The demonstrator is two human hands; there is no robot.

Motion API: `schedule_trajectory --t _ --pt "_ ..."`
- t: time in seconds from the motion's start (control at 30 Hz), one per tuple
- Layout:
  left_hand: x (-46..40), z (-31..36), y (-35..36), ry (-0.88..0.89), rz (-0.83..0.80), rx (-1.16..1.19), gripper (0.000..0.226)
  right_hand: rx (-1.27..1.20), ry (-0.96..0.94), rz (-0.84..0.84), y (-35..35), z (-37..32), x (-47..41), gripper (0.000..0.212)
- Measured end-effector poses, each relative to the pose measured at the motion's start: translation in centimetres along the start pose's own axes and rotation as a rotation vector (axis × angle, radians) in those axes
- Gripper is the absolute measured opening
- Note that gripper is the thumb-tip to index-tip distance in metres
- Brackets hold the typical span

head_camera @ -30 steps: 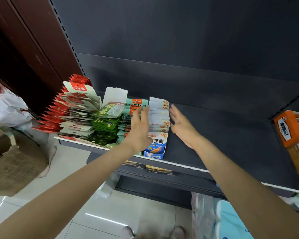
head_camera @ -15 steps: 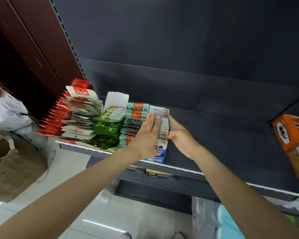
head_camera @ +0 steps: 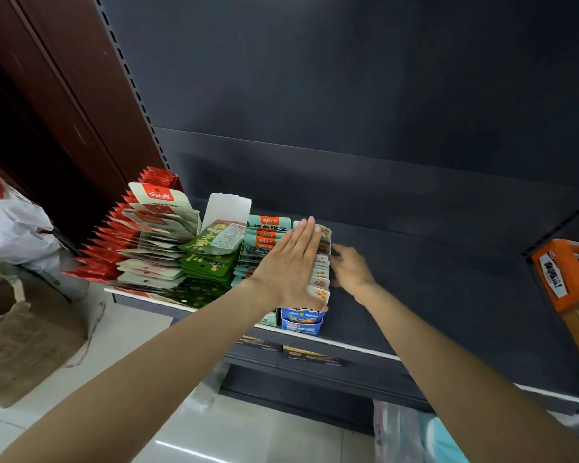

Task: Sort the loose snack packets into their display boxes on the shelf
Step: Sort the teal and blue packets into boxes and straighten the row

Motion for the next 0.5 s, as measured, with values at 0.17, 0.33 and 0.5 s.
schedule_trajectory --t 0.17,0.33,0.5 --pt "0.1 0.1 0.2 0.018 -0.030 -0.009 0.125 0.127 0.033 -0.039 -0.4 -0.7 -0.4 0.025" --pt "0.1 -0.1 -0.1 -0.021 0.059 0.027 0.129 0.106 0.064 -0.041 -0.9 -0.2 0.1 0.023" --pt "0.3 -0.6 0.3 -0.089 0.035 0.029 0.127 -0.017 -0.065 -0.008 -1.8 -1.0 0.8 0.039"
Point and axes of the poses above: each hand's wrist, its own x-axis away from the middle knuckle, its own y-axis out of the palm, z = x × y, the point moved 6 cm from there along -x, towards the middle knuckle, and after that the axes turned 13 degrees about -y, right-handed, at the moved point
